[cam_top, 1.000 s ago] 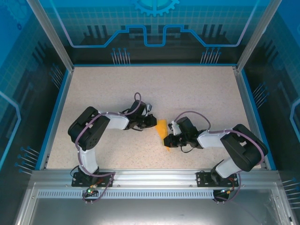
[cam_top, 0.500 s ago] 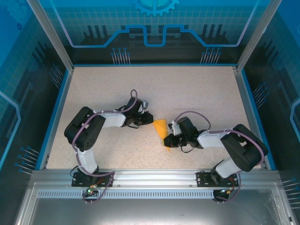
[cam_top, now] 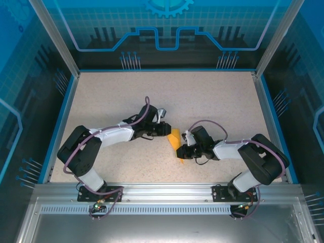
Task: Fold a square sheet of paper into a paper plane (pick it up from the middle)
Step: Fold the wing for the fifth time at the center of the table.
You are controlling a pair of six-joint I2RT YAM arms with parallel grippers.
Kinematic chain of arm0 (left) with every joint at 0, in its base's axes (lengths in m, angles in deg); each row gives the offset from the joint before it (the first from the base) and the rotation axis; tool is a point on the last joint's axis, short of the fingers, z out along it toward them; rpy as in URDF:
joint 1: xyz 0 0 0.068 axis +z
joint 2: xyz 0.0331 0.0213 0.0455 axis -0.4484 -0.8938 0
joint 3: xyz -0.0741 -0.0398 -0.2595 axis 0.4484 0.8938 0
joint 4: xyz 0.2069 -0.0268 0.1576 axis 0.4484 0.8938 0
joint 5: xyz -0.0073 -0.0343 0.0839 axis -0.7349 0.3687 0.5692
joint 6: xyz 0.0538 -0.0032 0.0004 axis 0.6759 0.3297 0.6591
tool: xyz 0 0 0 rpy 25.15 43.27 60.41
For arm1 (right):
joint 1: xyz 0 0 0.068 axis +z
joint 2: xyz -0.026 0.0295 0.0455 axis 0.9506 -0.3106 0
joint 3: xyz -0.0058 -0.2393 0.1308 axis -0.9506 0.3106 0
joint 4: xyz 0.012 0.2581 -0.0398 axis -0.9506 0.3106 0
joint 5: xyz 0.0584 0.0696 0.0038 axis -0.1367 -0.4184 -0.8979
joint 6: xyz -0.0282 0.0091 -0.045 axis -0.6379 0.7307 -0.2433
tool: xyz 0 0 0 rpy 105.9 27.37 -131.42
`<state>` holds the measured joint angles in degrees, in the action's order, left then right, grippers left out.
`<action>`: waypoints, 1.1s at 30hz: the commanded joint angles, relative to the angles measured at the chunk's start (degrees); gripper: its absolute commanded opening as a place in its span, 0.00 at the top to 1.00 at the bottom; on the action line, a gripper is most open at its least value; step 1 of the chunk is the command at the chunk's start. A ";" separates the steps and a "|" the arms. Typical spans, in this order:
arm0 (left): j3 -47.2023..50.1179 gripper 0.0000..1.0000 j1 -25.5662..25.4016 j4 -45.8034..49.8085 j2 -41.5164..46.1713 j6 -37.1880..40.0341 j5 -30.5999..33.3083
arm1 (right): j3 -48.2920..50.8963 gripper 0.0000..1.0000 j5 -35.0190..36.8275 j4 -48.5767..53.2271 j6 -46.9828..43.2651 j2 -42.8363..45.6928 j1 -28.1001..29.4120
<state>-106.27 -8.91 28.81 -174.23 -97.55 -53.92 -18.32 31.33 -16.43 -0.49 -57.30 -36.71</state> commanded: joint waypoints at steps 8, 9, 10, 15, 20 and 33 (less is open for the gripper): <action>-5.37 0.76 -3.56 1.07 -10.75 -0.78 -3.50 | 2.30 0.87 1.87 3.48 1.86 -1.82 0.22; -5.93 0.77 -3.65 1.30 -11.91 -0.56 -3.69 | 2.42 0.86 1.91 3.41 2.11 -1.56 0.21; -6.33 0.77 -3.63 1.54 -12.92 -0.27 -4.00 | 2.30 0.86 2.05 3.63 2.21 -1.35 0.29; -7.23 0.77 -3.65 2.50 -15.79 0.36 -2.84 | 1.90 0.86 1.86 4.62 2.64 0.13 0.52; -7.33 0.78 -3.65 4.63 -16.46 1.00 -0.27 | 2.58 0.85 2.03 7.47 2.70 4.21 2.37; -8.01 0.79 -3.50 5.46 -16.99 1.85 0.30 | 10.83 0.83 2.71 15.06 3.72 14.70 4.08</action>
<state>-113.38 -12.21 30.93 -189.16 -97.60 -55.80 -10.12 33.61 -12.28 2.98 -44.71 -33.91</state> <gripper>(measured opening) 0.210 0.166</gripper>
